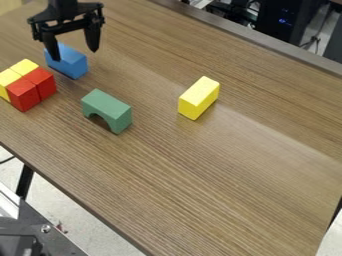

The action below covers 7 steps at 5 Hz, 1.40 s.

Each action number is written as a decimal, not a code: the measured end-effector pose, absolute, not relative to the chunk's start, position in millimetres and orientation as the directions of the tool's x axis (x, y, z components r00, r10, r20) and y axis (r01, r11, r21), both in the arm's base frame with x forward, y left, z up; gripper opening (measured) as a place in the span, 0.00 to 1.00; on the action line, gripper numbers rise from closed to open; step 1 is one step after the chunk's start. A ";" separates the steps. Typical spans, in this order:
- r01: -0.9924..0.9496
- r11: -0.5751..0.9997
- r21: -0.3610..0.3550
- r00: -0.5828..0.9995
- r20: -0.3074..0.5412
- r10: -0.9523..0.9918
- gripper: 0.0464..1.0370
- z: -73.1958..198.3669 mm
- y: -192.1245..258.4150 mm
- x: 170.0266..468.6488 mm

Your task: Takes the blue object and place it on to top of the yellow one

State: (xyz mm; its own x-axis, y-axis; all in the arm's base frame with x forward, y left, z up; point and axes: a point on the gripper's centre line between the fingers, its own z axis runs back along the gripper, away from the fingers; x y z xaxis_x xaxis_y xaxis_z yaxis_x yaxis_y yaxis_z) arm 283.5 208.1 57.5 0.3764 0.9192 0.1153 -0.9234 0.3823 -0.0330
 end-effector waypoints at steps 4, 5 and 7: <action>-0.974 0.226 0.019 0.226 0.044 0.973 0.91 42.3 213.7 285.9; -0.977 0.215 0.003 0.215 0.059 0.975 0.63 42.1 217.6 287.0; -0.974 0.226 -0.023 0.225 0.038 0.973 0.51 41.9 214.3 279.0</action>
